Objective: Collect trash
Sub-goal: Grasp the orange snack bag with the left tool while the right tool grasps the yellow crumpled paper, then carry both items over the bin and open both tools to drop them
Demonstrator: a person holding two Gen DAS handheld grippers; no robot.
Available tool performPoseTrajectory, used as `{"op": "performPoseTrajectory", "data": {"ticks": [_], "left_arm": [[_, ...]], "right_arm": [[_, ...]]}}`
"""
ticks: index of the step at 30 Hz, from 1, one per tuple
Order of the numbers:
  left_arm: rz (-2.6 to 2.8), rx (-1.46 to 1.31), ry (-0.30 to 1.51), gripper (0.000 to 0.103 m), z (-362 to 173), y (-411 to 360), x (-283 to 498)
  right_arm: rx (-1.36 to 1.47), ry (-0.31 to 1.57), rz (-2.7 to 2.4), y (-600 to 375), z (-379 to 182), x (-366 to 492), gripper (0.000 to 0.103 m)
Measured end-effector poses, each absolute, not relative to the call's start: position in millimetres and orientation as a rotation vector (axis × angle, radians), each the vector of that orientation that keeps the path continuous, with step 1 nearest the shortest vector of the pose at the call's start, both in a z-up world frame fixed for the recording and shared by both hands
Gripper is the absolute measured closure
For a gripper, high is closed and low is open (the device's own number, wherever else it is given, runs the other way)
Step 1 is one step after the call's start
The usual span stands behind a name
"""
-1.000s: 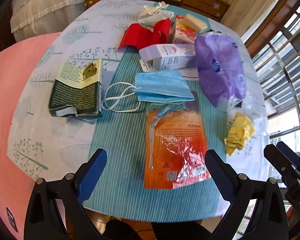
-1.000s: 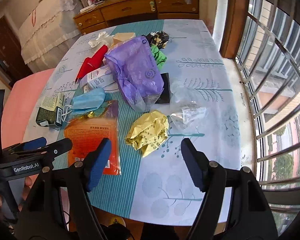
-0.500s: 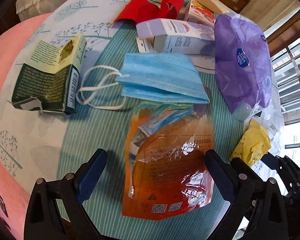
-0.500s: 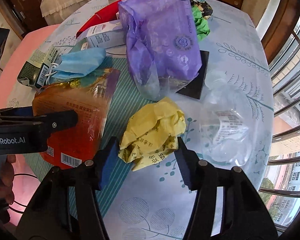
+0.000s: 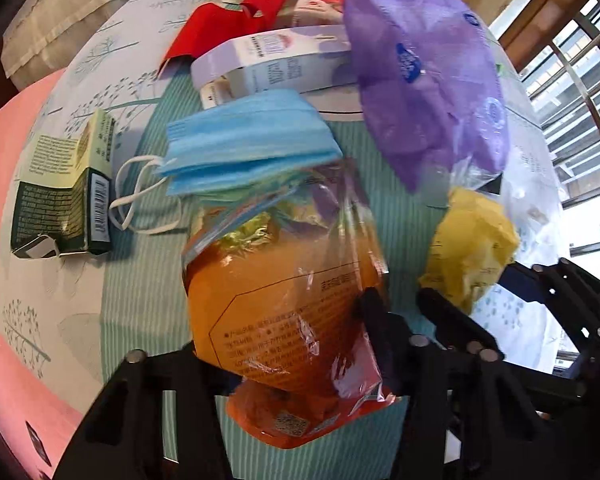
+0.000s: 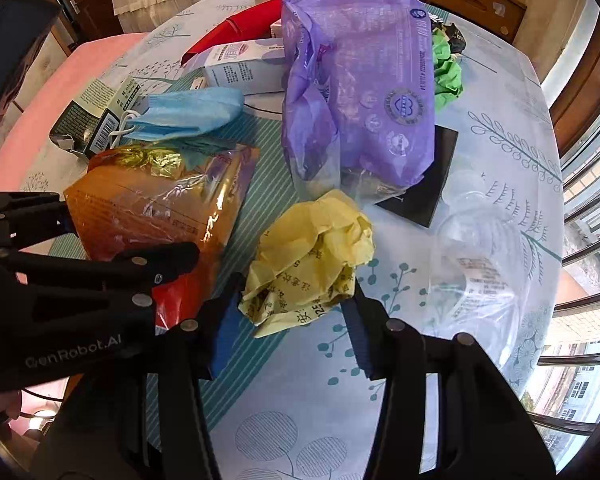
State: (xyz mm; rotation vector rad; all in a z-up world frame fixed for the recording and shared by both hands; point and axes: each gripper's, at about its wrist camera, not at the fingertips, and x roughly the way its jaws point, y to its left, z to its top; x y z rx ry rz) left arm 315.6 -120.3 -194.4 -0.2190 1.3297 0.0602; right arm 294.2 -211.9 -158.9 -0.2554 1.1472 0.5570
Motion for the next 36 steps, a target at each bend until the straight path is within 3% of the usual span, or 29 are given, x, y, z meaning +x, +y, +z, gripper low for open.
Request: {"op": "performPoseTrajectory", "data": {"ticks": [2, 8, 24, 36], "left_arm": [[0.036, -0.237, 1.328, 0.076, -190, -124, 317], [0.015, -0.217, 1.3, 0.089, -167, -123, 307], [-0.075, -0.009, 1.016, 0.091, -43, -77, 212], [-0.146, 0.177, 0.911, 0.091, -18, -4, 80]], "right_arm": [[-0.256, 1.152, 0.561, -216, -157, 292, 0.061], [-0.246, 1.18, 0.555, -217, -150, 291, 0.067], [-0.094, 1.046, 0.471, -201, -71, 245, 0.068], [0.044, 0.956, 0.35, -147, -51, 118, 0.068]]}}
